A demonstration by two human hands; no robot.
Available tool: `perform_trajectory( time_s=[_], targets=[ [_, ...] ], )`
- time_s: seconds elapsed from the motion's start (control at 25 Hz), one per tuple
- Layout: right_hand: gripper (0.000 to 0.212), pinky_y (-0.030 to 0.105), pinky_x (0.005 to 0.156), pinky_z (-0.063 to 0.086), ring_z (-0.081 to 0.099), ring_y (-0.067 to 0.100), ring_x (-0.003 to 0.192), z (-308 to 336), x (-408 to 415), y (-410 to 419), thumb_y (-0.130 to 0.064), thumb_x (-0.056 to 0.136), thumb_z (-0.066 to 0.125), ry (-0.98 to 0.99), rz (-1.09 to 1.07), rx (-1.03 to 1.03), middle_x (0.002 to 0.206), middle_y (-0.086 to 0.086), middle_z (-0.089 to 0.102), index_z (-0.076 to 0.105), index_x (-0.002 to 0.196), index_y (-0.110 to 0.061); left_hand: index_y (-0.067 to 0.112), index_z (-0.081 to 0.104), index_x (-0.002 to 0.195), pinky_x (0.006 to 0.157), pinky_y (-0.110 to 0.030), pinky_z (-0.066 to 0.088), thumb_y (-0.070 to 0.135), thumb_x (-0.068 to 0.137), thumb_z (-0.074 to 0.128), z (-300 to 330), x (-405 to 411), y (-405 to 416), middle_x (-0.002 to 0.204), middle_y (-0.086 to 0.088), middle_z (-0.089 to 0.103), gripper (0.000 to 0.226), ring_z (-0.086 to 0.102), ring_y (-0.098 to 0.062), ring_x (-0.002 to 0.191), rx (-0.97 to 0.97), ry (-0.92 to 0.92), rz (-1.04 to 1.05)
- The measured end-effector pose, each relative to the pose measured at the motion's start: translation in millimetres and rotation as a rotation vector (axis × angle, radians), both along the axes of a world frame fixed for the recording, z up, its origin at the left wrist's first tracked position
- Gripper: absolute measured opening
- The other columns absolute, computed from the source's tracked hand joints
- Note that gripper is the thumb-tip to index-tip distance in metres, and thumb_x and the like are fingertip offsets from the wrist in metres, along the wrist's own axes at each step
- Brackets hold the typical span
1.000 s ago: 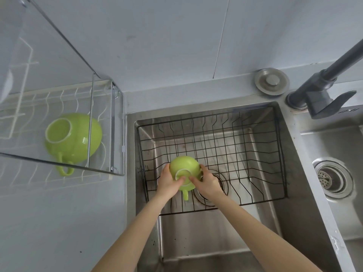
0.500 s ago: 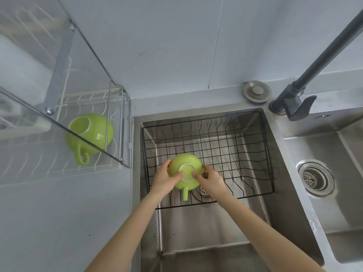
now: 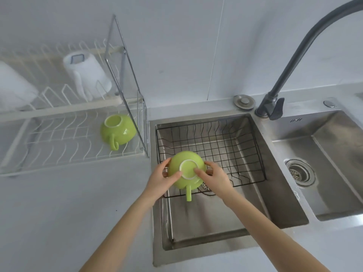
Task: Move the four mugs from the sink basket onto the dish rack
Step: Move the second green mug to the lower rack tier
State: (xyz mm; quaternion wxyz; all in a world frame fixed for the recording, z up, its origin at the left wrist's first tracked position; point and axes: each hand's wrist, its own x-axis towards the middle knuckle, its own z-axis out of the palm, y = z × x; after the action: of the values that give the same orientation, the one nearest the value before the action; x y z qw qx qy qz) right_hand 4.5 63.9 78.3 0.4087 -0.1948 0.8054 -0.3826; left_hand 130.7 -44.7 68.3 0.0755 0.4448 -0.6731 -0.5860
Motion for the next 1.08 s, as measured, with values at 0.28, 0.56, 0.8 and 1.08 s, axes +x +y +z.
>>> perform_trajectory(
  time_s=[0.28,0.56,0.8,1.08],
  targets=[
    [0.054,0.027,0.086,0.045,0.059,0.021,0.106,18.9,64.2,-7.2,-0.042,0.085,0.059,0.023,-0.027,-0.056,0.118,0.005,0.064,0.046,0.132,-0.019,0.018,0.03,0.14,0.091,-0.029,0.043,0.013,0.078,0.068,22.5,71.6,-15.5,0.138,-0.007,0.04,0.073,0.051,-0.022,0.113,-0.093,0.002,-0.127],
    [0.058,0.032,0.092,0.045,0.059,0.022,0.108,29.8,138.8,-27.4,-0.043,0.083,0.061,0.171,0.058,-0.082,0.121,0.006,0.06,0.046,0.133,-0.018,0.014,0.019,0.143,0.086,-0.025,0.044,0.001,0.078,0.066,35.0,143.0,-36.2,0.142,-0.008,0.027,0.081,0.044,-0.018,0.11,-0.109,0.046,-0.204],
    [0.071,0.028,0.091,0.044,0.059,0.025,0.103,40.1,185.5,-50.7,-0.034,0.075,0.072,0.288,0.185,-0.059,0.123,0.008,0.048,0.04,0.136,-0.017,0.014,0.021,0.143,0.085,-0.025,0.045,0.003,0.076,0.068,45.4,190.2,-64.0,0.141,-0.008,0.029,0.082,0.045,-0.018,0.107,-0.177,0.07,-0.202],
    [0.082,0.032,0.099,0.043,0.054,0.025,0.116,50.6,213.7,-93.7,-0.036,0.076,0.071,0.336,0.231,-0.087,0.134,0.009,0.045,0.029,0.144,-0.018,0.011,0.016,0.144,0.087,-0.024,0.045,0.004,0.077,0.069,54.2,221.9,-96.5,0.143,-0.008,0.02,0.086,0.041,-0.017,0.108,-0.222,0.071,-0.21]
  ],
)
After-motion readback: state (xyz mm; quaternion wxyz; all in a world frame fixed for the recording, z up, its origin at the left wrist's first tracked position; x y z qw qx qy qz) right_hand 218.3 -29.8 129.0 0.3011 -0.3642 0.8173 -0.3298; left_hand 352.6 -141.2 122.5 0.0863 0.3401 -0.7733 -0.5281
